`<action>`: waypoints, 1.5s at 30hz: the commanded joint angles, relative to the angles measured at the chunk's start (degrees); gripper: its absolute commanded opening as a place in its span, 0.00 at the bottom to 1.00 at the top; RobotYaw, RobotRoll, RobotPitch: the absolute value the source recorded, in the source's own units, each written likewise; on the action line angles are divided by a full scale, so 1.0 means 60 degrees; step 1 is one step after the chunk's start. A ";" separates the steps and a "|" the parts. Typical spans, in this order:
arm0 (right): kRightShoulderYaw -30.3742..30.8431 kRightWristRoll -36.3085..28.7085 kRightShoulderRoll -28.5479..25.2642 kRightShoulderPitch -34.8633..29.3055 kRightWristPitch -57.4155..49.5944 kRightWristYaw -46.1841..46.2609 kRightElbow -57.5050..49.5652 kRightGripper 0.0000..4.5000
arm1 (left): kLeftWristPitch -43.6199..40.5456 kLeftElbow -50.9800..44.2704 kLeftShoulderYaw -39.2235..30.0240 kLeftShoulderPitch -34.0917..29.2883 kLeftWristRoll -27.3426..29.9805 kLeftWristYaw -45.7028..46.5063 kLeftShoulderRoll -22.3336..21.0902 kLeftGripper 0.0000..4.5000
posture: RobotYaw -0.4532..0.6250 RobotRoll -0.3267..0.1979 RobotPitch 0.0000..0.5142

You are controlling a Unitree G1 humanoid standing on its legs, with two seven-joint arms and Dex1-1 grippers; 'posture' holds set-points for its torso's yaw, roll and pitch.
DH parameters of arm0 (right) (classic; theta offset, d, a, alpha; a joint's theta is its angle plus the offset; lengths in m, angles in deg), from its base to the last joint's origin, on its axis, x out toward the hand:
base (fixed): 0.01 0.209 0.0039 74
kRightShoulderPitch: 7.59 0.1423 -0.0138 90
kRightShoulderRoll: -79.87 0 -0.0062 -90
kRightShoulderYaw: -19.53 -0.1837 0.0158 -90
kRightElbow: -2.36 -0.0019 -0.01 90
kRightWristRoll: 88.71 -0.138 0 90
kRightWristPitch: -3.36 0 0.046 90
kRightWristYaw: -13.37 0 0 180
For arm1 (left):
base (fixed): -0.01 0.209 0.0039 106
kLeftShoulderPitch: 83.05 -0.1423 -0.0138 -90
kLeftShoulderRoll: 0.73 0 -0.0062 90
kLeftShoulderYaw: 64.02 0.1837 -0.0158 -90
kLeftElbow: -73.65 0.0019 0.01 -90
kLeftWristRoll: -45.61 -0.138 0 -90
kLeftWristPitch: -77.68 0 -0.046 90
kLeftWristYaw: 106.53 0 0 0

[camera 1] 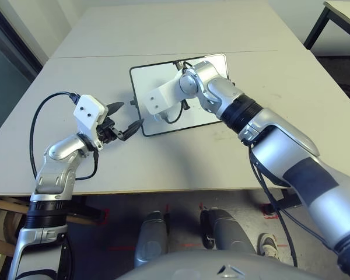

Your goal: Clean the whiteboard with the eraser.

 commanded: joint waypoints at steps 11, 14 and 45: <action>-0.0098 -0.0103 -0.0280 0.0578 0.0182 0.0814 0.1378 0.09 | -0.0091 0.0042 0.0078 0.0262 -0.0100 -0.0153 -0.0089 1.00 | 0.44 0.62 0.12; 0.0057 -0.0086 -0.0257 0.0271 0.0298 0.0529 0.1011 0.09 | -0.0099 0.0045 0.0079 0.0270 -0.0105 -0.0176 -0.0104 1.00 | 0.44 0.62 0.12; -0.0128 -0.0091 0.0017 0.0159 -0.0061 0.0914 0.0584 0.09 | -0.0238 -0.0187 0.0002 0.0149 -0.0066 -0.0171 -0.0111 1.00 | 0.45 0.62 0.13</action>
